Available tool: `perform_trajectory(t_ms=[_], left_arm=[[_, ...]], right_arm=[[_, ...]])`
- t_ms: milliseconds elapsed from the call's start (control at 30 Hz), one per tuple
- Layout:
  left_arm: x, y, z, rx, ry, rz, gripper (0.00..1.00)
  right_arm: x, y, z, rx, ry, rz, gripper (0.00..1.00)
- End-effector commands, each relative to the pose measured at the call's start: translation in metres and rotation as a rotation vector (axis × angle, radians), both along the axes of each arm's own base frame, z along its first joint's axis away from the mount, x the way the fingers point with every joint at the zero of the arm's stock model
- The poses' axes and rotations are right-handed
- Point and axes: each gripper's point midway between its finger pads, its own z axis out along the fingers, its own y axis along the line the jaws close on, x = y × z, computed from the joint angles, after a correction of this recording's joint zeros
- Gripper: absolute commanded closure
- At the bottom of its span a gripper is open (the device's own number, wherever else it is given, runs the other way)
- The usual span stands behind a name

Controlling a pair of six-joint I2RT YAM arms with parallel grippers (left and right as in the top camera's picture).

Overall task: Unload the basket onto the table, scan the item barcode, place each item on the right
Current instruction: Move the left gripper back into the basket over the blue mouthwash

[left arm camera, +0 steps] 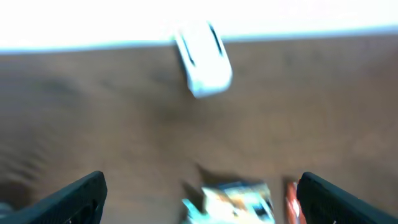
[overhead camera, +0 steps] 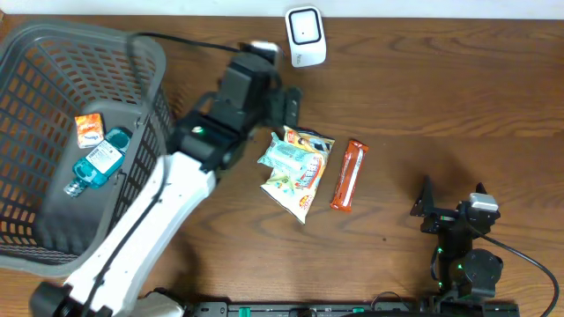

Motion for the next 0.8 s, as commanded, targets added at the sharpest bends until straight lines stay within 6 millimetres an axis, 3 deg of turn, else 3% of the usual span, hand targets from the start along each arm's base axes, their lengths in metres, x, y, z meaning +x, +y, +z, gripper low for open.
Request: perform_trajectory(t_ms=[0, 200, 333, 467, 767], left_arm=[[0.013, 0.058, 0.073, 0.017, -0.178, 0.153, 0.02], [0.01, 0.155, 0.147, -0.026, -0.338, 0.383, 0.02], [-0.005, 0.213, 0.156, -0.042, -0.347, 0.54, 0.02], [-0.015, 0.253, 0.129, -0.06, -0.238, 0.676, 0.02], [-0.027, 0.331, 0.015, -0.294, 0.136, 1.135, 0.02]], right_arm=[[0.0, -0.001, -0.002, -0.016, 0.004, -0.003, 0.01], [0.0, -0.001, -0.002, -0.016, 0.004, -0.003, 0.01], [0.0, -0.001, -0.002, -0.016, 0.004, -0.003, 0.01], [0.0, -0.001, -0.002, -0.016, 0.004, -0.003, 0.01], [0.0, -0.001, -0.002, -0.016, 0.004, -0.003, 0.01]])
